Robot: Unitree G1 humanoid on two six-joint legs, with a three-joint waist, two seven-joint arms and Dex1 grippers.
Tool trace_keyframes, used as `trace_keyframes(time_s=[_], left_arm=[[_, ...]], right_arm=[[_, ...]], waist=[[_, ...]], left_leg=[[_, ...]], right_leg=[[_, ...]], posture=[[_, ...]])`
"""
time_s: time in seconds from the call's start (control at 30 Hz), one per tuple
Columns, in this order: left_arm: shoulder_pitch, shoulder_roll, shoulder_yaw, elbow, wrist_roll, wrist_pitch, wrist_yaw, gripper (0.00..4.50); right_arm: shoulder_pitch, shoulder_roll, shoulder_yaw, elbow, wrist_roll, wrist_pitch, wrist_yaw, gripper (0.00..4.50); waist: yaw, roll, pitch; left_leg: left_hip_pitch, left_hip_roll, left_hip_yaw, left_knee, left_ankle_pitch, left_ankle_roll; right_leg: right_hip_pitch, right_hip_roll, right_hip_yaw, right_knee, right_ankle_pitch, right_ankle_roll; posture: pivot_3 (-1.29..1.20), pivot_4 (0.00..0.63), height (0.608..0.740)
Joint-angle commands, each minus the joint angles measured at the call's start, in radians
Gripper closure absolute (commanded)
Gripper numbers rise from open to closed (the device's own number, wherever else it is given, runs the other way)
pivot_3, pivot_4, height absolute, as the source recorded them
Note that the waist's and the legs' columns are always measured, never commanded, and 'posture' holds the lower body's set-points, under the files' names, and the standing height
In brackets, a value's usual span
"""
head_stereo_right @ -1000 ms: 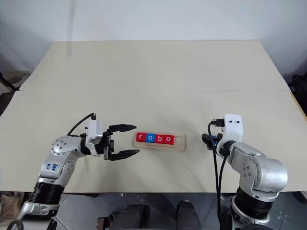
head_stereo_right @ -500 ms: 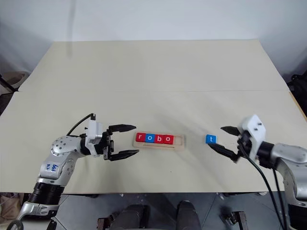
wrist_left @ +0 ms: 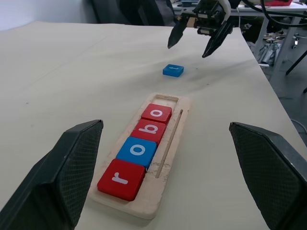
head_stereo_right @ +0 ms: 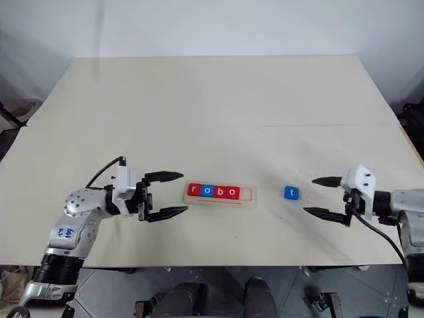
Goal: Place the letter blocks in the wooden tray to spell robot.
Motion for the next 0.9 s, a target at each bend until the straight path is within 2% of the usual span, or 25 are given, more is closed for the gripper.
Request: trace_keyframes(time_s=[0.03,0.27,0.37,0.6,0.63,0.77,0.9], left_arm=[[0.002,0.013,0.016,-0.059,-0.026,0.002,-0.004,0.00],[0.014,0.023,0.001,-0.114,-0.034,0.010,-0.024,0.00],[0.021,0.016,0.003,-0.135,-0.045,0.009,-0.028,0.00],[0.043,-0.004,-0.004,-0.165,-0.067,-0.008,-0.036,0.00],[0.045,-0.006,-0.006,-0.168,-0.071,-0.006,-0.038,0.00],[0.046,-0.024,0.000,-0.174,-0.083,-0.007,-0.035,0.00],[0.054,-0.012,0.000,-0.174,-0.095,0.024,-0.045,0.00]], right_arm=[[-0.051,-0.011,0.062,-0.001,-0.022,0.044,0.028,0.01],[-0.159,0.009,0.177,0.108,-0.120,0.019,0.003,0.01],[-0.192,0.028,0.194,0.144,-0.130,0.016,-0.005,0.56],[-0.208,0.041,0.212,0.157,-0.141,-0.004,0.000,2.86],[-0.210,0.043,0.213,0.157,-0.141,-0.007,-0.001,3.04],[-0.219,0.061,0.209,0.066,-0.095,0.040,0.021,3.04],[-0.235,0.097,0.230,-0.114,-0.054,0.188,-0.005,3.04]], waist=[[0.000,0.000,0.000],[0.001,0.000,0.000],[0.000,0.000,0.000],[0.000,0.000,0.000],[0.000,0.000,0.000],[-0.003,0.000,0.000],[-0.003,0.000,0.000]], left_leg=[[0.000,0.000,0.000,0.000,0.000,0.000],[-0.001,0.000,-0.001,0.000,0.000,0.000],[-0.001,0.000,-0.001,0.000,0.000,0.000],[-0.001,0.000,-0.001,0.000,0.000,0.000],[-0.001,0.000,-0.001,0.000,0.000,0.000],[-0.001,0.000,-0.001,0.000,0.000,0.000],[-0.001,0.001,0.000,0.000,0.000,-0.001]], right_leg=[[0.000,0.000,0.000,0.000,0.000,0.000],[0.000,-0.001,0.000,-0.001,0.000,0.000],[0.000,0.000,-0.001,-0.001,0.000,0.000],[0.000,0.000,-0.001,-0.001,0.000,0.000],[0.000,0.000,-0.001,-0.001,0.000,0.000],[0.000,0.000,-0.001,-0.001,0.000,0.000],[-0.001,0.001,0.000,0.000,0.000,0.000]], posture=[[0.00,0.150,0.740],[0.00,0.150,0.740],[0.00,0.150,0.740],[0.00,0.150,0.740],[0.00,0.150,0.740],[0.00,0.150,0.740],[0.00,0.150,0.740]])
